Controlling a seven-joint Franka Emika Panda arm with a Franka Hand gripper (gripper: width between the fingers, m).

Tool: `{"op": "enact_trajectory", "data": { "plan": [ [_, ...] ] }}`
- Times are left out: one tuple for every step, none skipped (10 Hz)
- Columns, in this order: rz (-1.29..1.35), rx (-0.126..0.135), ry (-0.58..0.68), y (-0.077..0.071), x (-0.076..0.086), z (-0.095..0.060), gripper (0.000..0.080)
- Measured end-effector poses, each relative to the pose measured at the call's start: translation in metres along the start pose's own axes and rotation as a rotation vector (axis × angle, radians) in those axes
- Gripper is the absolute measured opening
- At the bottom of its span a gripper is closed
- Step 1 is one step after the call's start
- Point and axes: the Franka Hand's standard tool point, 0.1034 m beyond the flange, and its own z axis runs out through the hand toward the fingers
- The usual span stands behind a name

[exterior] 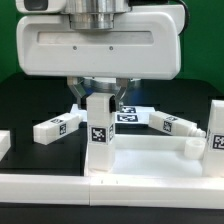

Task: Assemble desk

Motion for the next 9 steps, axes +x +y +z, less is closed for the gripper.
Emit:
{"op": "enact_trajectory", "data": {
  "plan": [
    [0.196, -0.001, 0.001, -0.0010, -0.0004, 0.0003, 0.0284],
    [0.386, 0.003, 0.014, -0.0017, -0.0001, 0.0018, 0.0284],
    [0.584, 0.028, 0.031, -0.0004, -0.0006, 0.0024, 0.0284],
    [0.741, 0.050, 0.034, 0.0014, -0.0006, 0.0024, 0.0284],
    [0.827, 0.065, 0.025, 0.0030, -0.0004, 0.0025, 0.0284],
    [0.881, 0.068, 0.022, 0.0033, -0.0003, 0.0027, 0.0284],
    [0.902, 0.069, 0.021, 0.0031, -0.0003, 0.0028, 0.0284],
    [0.916, 0.070, 0.018, 0.0021, -0.0009, 0.0034, 0.0284],
    [0.752, 0.052, 0.021, 0.0017, -0.0031, 0.0042, 0.0525]
  ]
}}
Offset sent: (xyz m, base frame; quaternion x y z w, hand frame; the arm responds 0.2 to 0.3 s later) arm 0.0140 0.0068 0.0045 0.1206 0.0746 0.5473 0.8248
